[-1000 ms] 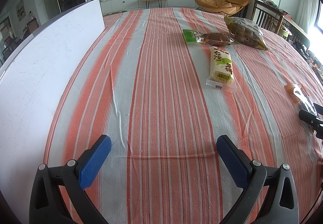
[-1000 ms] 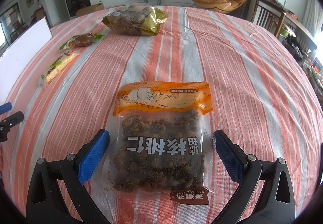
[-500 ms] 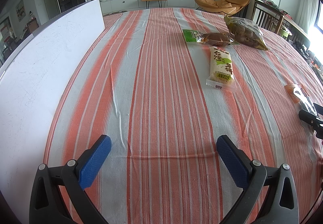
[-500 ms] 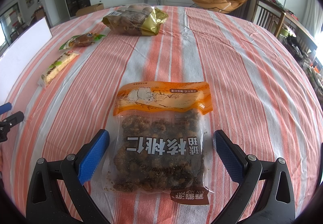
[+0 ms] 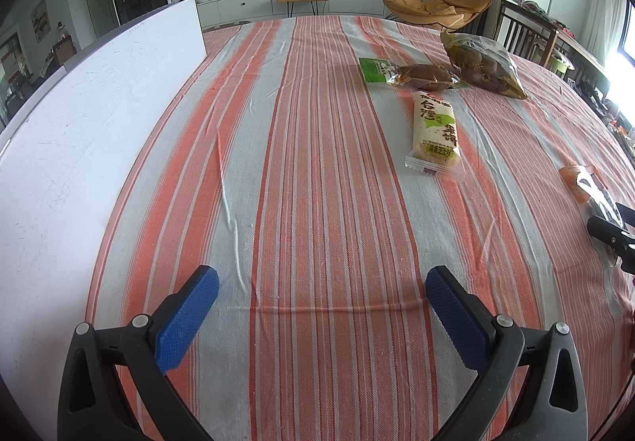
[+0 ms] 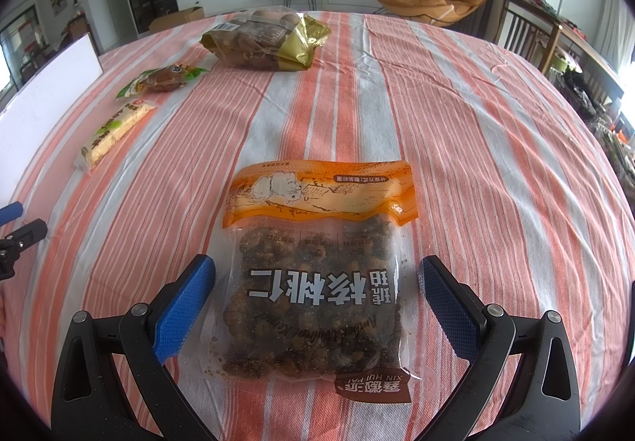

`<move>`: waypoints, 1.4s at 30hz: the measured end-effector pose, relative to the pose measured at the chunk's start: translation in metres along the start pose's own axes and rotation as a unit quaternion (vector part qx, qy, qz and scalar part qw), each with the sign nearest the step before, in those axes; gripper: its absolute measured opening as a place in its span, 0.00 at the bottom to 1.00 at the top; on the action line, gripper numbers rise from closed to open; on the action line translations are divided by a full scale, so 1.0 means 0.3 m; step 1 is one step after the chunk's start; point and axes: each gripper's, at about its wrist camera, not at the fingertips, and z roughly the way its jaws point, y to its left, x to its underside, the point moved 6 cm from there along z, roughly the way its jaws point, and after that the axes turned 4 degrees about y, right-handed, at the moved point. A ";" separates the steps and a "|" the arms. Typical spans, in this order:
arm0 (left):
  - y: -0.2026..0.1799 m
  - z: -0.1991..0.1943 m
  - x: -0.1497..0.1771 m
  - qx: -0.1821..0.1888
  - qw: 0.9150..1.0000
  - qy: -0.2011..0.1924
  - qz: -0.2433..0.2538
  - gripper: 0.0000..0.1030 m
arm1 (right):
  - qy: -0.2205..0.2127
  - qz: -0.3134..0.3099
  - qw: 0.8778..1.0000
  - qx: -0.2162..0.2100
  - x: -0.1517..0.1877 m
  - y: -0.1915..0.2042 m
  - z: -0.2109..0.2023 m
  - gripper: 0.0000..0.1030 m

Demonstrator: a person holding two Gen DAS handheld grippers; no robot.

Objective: Organize snacks
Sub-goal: 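Move the left gripper onto the white rice-cake packet and close around it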

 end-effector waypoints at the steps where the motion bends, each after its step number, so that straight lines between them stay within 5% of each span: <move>1: 0.000 0.000 0.000 0.000 1.000 0.000 0.000 1.00 | 0.000 0.000 1.000 0.000 0.001 0.002 0.002 1.00; 12: -0.007 0.010 -0.015 0.007 1.000 0.023 0.000 1.00 | 0.000 0.000 1.000 0.000 -0.001 -0.001 -0.001 1.00; 17: -0.077 0.039 -0.147 0.089 0.996 0.021 -0.024 1.00 | 0.000 0.000 1.000 0.000 -0.001 -0.001 -0.001 1.00; 21: -0.205 0.110 -0.263 0.083 0.995 0.033 0.040 0.99 | 0.000 0.000 1.000 0.000 0.000 0.002 0.002 1.00; 24: -0.274 0.172 -0.300 0.045 0.994 0.041 0.087 0.76 | 0.000 0.000 1.000 0.000 0.000 0.001 0.001 1.00; 25: -0.286 0.166 -0.309 0.040 0.994 0.020 0.097 0.46 | 0.000 0.000 1.000 0.000 0.000 0.002 0.003 1.00; 26: -0.293 0.159 -0.306 0.052 0.994 0.014 0.094 0.31 | 0.000 0.000 1.000 0.000 0.000 0.001 0.002 1.00; 27: -0.287 0.158 -0.303 0.042 0.995 0.012 0.090 0.29 | 0.000 0.000 1.000 0.000 -0.001 0.001 0.001 1.00; 38: 0.021 -0.046 0.022 0.029 0.999 0.013 0.029 0.30 | 0.000 0.000 1.000 0.000 -0.001 0.001 0.002 1.00; 39: 0.046 -0.051 0.032 0.033 0.999 0.015 0.019 0.38 | 0.000 0.000 1.000 0.000 -0.002 0.000 0.001 1.00; 42: 0.082 -0.046 0.042 0.042 0.999 0.020 -0.005 0.91 | 0.000 0.000 1.000 0.000 -0.002 -0.001 0.000 1.00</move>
